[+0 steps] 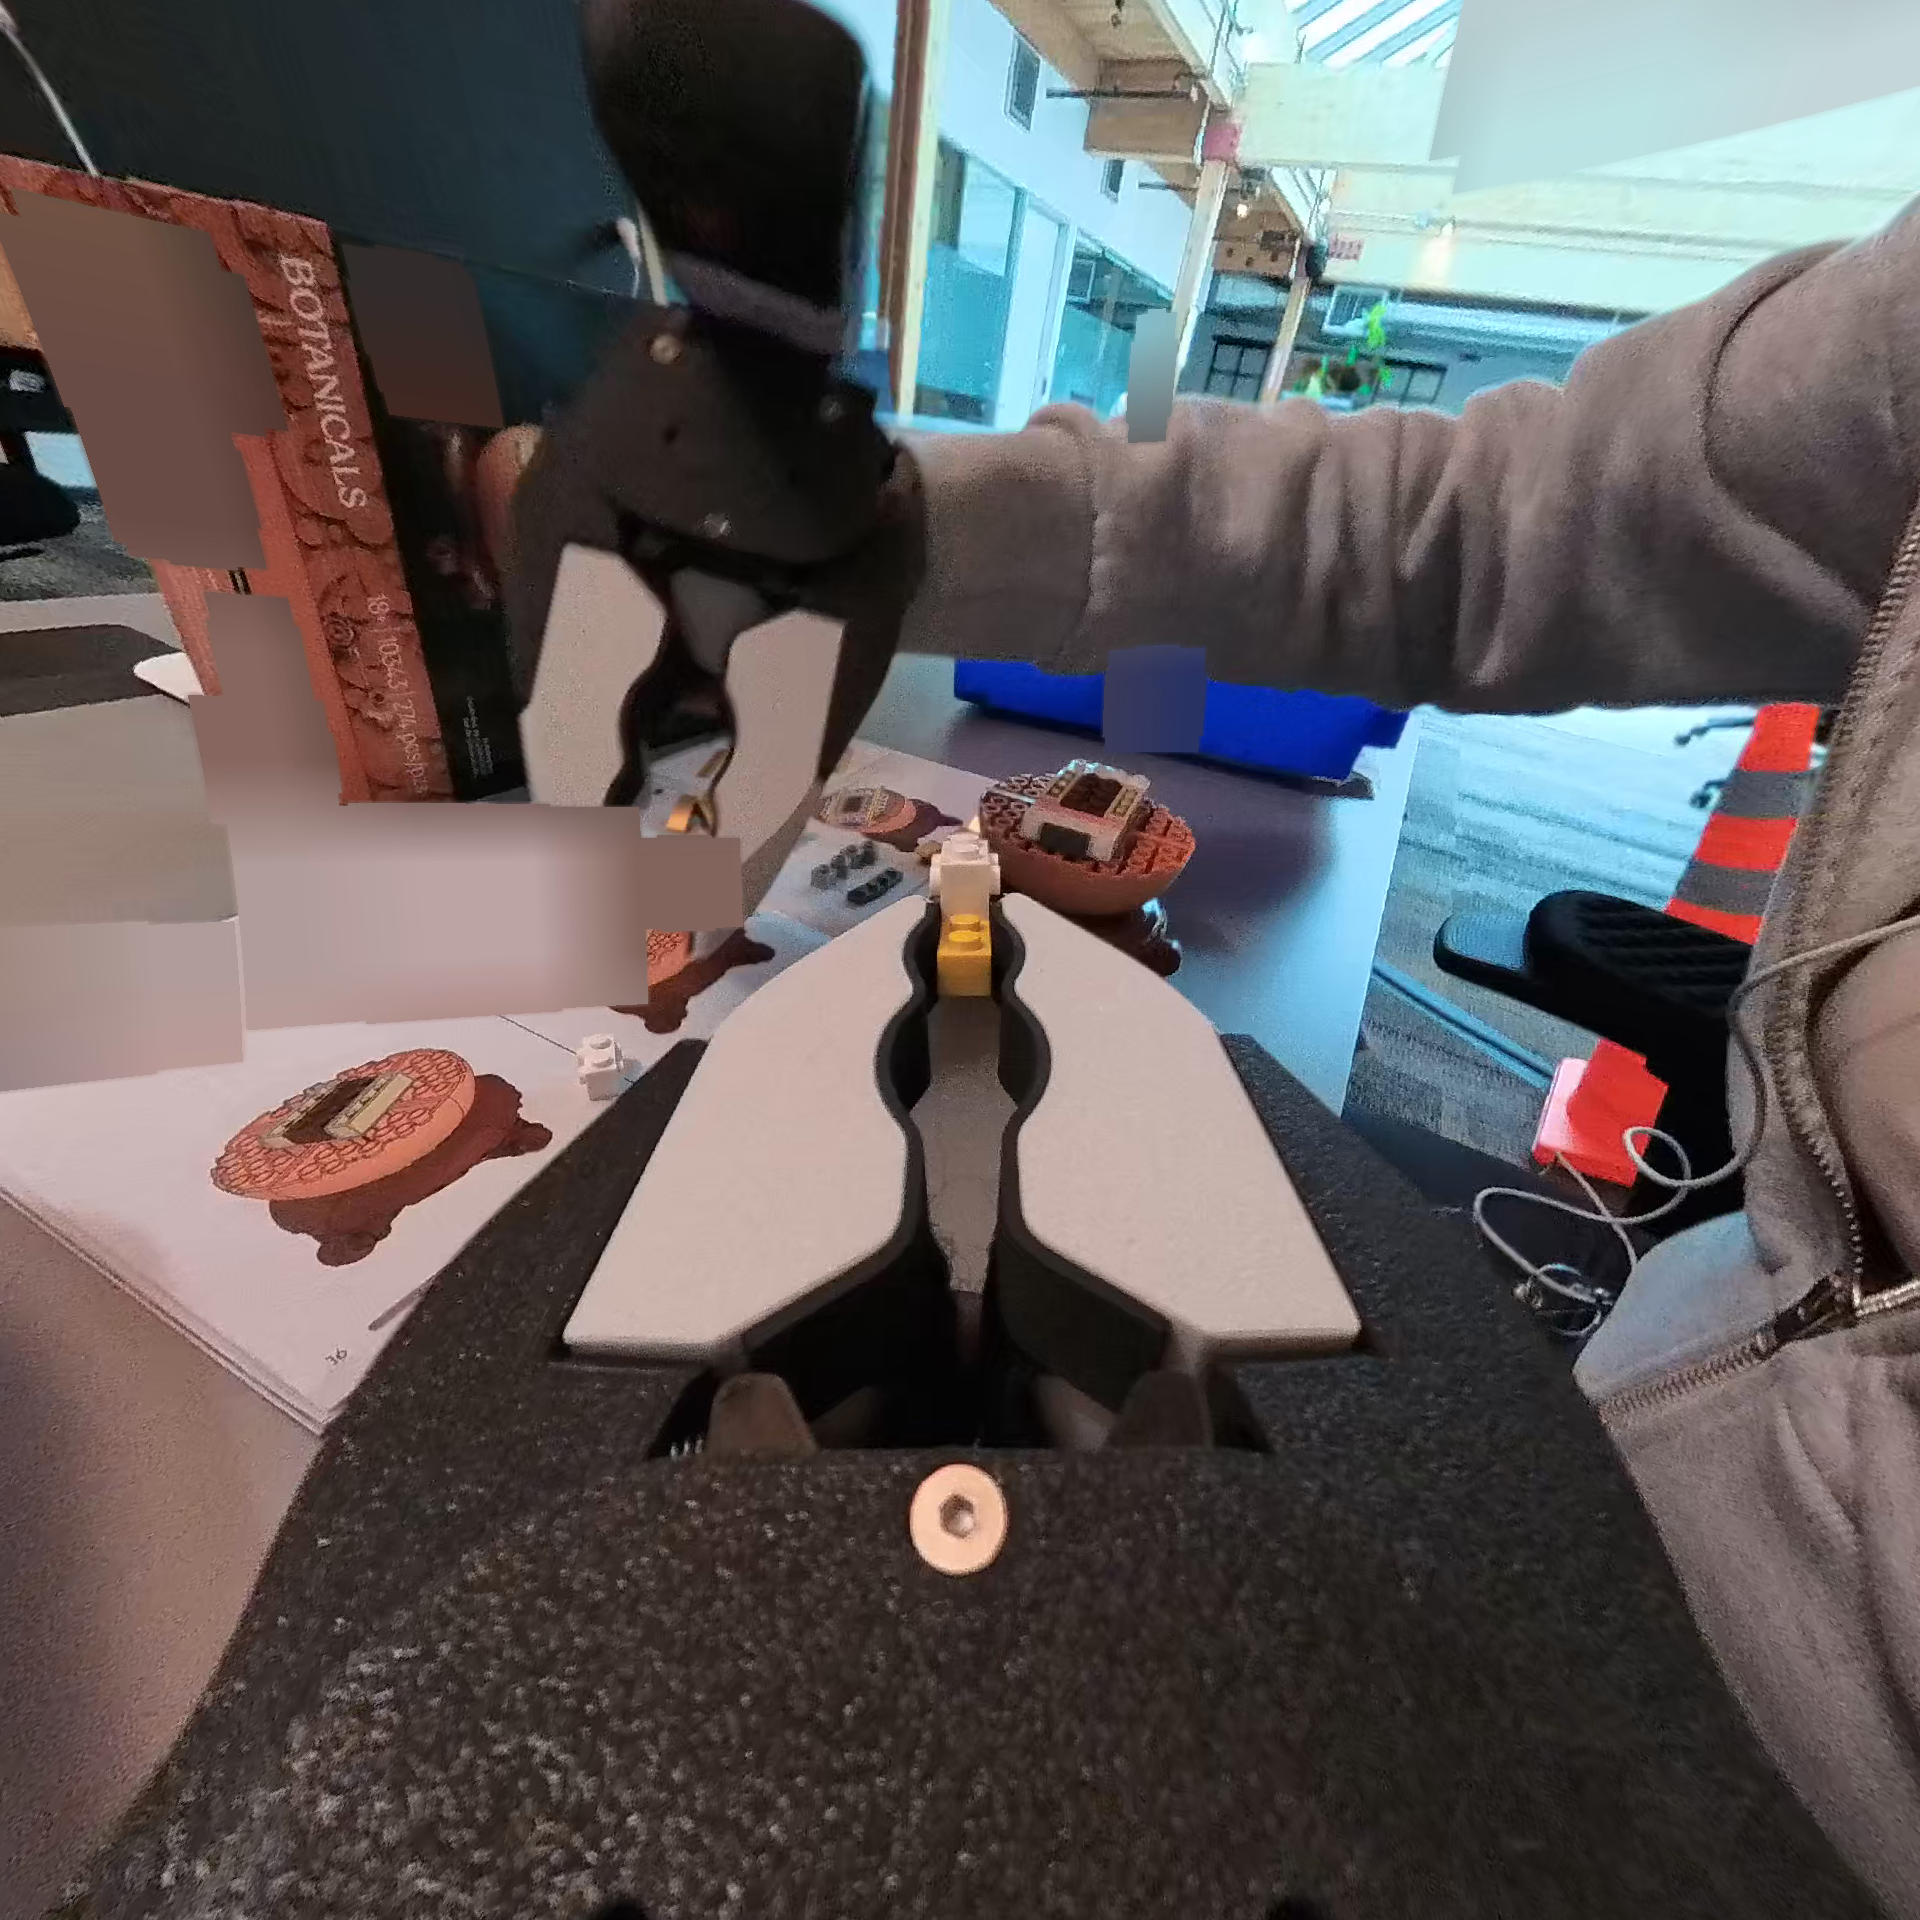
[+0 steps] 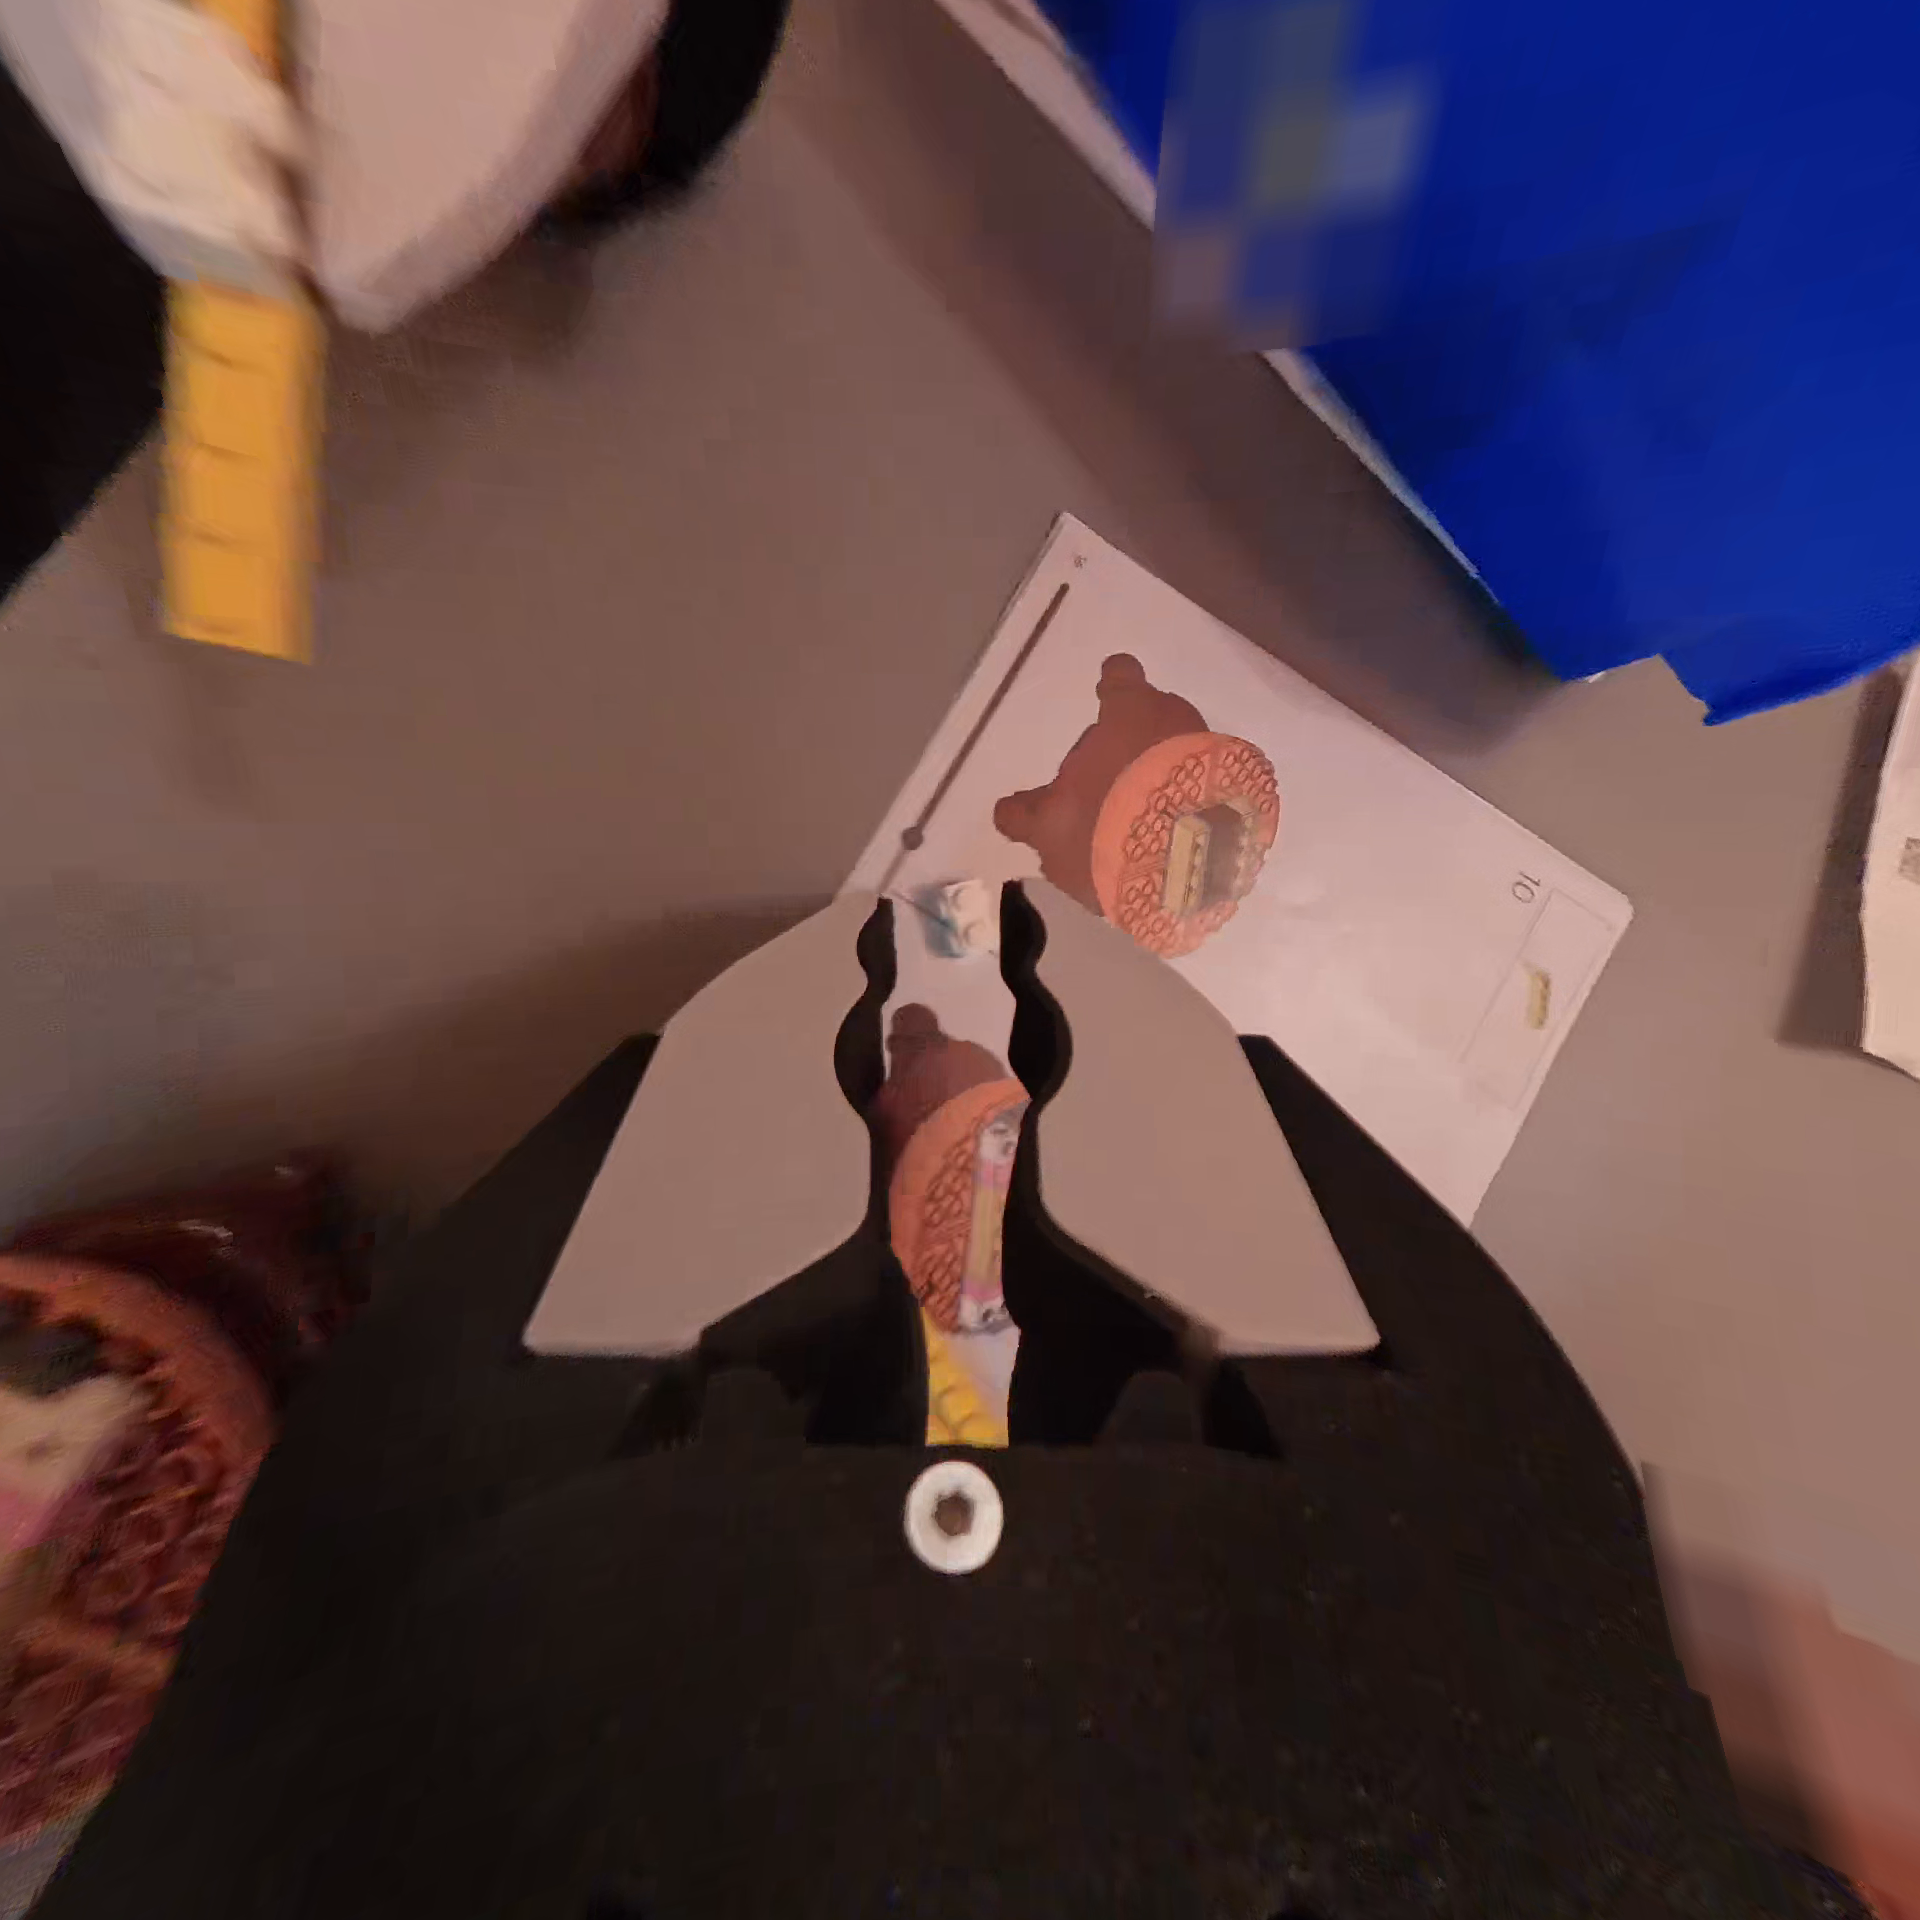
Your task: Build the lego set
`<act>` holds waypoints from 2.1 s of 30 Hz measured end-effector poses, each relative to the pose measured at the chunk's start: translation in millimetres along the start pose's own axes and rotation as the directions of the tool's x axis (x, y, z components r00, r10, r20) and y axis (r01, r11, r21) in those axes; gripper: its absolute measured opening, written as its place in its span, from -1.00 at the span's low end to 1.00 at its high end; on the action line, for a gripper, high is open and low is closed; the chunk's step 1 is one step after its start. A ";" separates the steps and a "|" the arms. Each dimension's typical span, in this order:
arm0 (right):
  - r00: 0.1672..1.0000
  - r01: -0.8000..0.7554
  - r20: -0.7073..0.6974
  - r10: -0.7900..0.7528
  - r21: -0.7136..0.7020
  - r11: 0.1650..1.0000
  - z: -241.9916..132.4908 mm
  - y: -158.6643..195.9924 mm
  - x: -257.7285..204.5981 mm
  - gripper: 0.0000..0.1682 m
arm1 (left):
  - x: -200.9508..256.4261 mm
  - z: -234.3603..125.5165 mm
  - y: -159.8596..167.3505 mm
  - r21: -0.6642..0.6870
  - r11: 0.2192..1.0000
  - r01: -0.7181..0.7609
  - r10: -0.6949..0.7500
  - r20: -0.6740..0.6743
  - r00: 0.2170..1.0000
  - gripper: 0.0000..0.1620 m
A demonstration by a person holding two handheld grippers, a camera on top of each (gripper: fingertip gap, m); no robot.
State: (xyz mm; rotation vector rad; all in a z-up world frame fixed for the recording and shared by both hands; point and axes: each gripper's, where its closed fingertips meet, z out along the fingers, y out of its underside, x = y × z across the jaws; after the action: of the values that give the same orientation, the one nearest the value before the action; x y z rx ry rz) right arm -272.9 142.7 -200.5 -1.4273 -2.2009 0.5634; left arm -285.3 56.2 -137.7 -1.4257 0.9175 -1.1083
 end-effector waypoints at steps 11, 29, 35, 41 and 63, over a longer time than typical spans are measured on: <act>0.992 -0.122 0.045 0.122 -0.001 0.993 2.4 -10.0 -1.1 -0.92 | -6.3 -15.0 -12.9 0.135 0.990 0.034 -0.039 0.036 0.999 -0.91; 0.958 -0.286 0.010 0.286 0.024 0.958 -45.0 -88.3 -58.0 -0.92 | -1.6 -9.2 -9.7 0.108 0.994 -0.022 0.015 0.064 0.998 -0.91; 0.964 -0.267 0.015 0.267 0.021 0.963 -43.2 -93.7 -57.9 -0.92 | -0.6 -11.0 -12.0 0.129 0.991 -0.024 0.017 0.056 0.998 -0.91; 0.963 -0.266 0.038 0.265 0.008 0.964 -43.4 -96.2 -58.7 -0.92 | 0.6 -13.5 -14.6 0.154 0.988 -0.026 0.019 0.042 0.999 -0.91; 0.949 -0.297 0.129 0.289 0.046 0.954 -39.4 -96.4 -68.7 -0.91 | 8.4 -16.3 -15.9 0.170 0.984 -0.046 0.049 -0.014 0.999 -0.91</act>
State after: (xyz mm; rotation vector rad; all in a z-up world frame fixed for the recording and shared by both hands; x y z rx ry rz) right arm -296.4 46.5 -124.7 -1.7402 -2.0498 0.8358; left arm -299.2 46.1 -120.6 -1.2506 0.8443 -1.1377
